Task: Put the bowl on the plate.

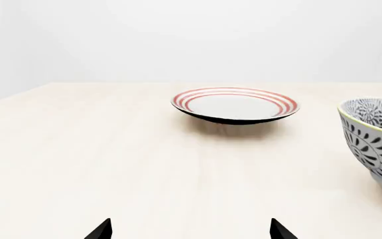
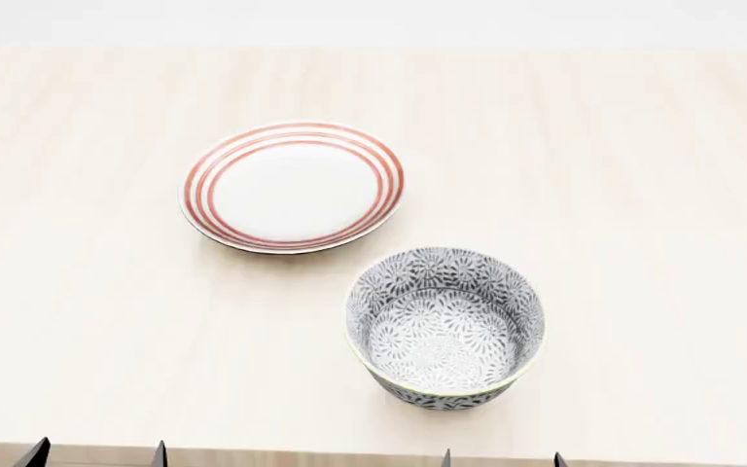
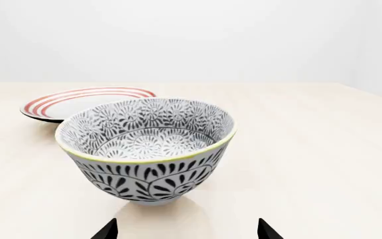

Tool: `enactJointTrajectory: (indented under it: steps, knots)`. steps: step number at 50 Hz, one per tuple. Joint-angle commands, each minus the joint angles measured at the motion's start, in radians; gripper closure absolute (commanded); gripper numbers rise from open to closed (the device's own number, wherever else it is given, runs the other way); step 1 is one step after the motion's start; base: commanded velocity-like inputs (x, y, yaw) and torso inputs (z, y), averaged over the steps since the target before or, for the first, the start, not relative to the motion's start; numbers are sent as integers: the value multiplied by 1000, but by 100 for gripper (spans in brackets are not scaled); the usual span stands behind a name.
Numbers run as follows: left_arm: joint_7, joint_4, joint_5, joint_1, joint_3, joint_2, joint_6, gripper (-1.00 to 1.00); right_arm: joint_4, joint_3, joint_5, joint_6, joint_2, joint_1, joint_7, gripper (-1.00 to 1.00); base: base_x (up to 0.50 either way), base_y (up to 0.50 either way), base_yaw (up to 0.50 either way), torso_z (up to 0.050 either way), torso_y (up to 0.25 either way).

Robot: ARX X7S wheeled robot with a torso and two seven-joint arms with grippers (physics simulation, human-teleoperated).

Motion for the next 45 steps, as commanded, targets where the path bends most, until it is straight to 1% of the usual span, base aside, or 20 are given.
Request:
enactJointTrajectory:
  steps: [1, 2, 3, 4, 5, 7, 11, 12, 15, 16, 19, 23, 26, 31, 36, 38, 39, 41, 42, 45]
  knots:
    - [-31, -4, -15, -4, 14, -13, -3, -100, -16, -18, -31, -26, 20, -12, 51, -100, 0, 0, 0, 0, 0]
    - [-60, 6, -8, -4, 12, -16, 3, -100, -47, -22, -60, 11, 23, -22, 81, -100, 0, 0, 0, 0, 0]
    - [-64, 21, -17, -1, 14, -21, -5, -100, -69, -28, -103, 102, 21, -17, 120, -100, 0, 0, 0, 0, 0]
    - [-71, 35, -18, 0, 18, -26, -19, -100, -73, -31, -114, 38, 25, -26, 149, -100, 0, 0, 0, 0, 0]
    - [-95, 59, 3, 8, 20, -30, -15, -100, -125, -14, -67, 61, 21, -48, 145, -100, 0, 0, 0, 0, 0]
    - [-101, 84, -3, 14, 24, -38, -39, -100, -167, -2, 51, 31, 28, -75, 88, -100, 0, 0, 0, 0, 0]
    - [-126, 188, -47, 17, 2, -43, -167, -100, -290, 27, 84, 34, 44, -136, 121, -100, 0, 0, 0, 0, 0]
    - [-124, 227, -69, 14, -8, -48, -215, -100, -364, 37, 68, 54, 53, -169, 141, -100, 0, 0, 0, 0, 0]
    - [-121, 268, -111, 3, -23, -58, -278, -100, -465, 65, 115, 61, 66, -219, 145, -100, 0, 0, 0, 0, 0]
    - [-122, 284, -133, -4, -36, -60, -305, -100, -539, 96, 121, 80, 73, -253, 165, -100, 0, 0, 0, 0, 0]
    - [-124, 287, -145, -5, -41, -68, -293, -100, -640, 148, 152, 106, 89, -296, 188, -100, 0, 0, 0, 0, 0]
    - [-130, 335, -161, 18, -54, -77, -274, -100, -790, 232, 214, 196, 131, -336, 212, -100, 0, 0, 0, 0, 0]
    - [-127, 368, -177, 35, -61, -87, -273, -100, -854, 278, 239, 214, 145, -347, 231, -100, 461, 0, 0, 0, 0]
    - [-139, 327, -175, 16, -64, -92, -249, -100, -911, 316, 266, 274, 175, -346, 251, -100, 500, 0, 0, 0, 0]
    - [-147, 367, -184, 38, -67, -102, -238, -100, -1024, 417, 364, 462, 252, -313, 298, -100, 428, 0, 0, 0, 0]
    - [-148, 381, -184, 48, -65, -106, -224, -100, -1046, 448, 419, 489, 292, -311, 329, -100, 0, 0, 0, 0, 0]
    - [-150, 385, -182, 51, -64, -107, -221, -100, -1047, 454, 469, 479, 363, -333, 400, -100, 0, 0, 0, 0, 0]
    - [-153, 388, -183, 56, -63, -110, -212, -100, -1046, 456, 550, 428, 458, -381, 503, -100, 0, 0, 0, 0, 0]
    - [-154, 385, -185, 54, -63, -111, -210, -100, -1046, 462, 581, 423, 483, -394, 533, -100, 0, 0, 0, 0, 0]
    - [-162, 362, -181, 45, -62, -112, -200, -100, -1033, 484, 596, 381, 477, -428, 532, -100, 414, 0, 0, 0, 0]
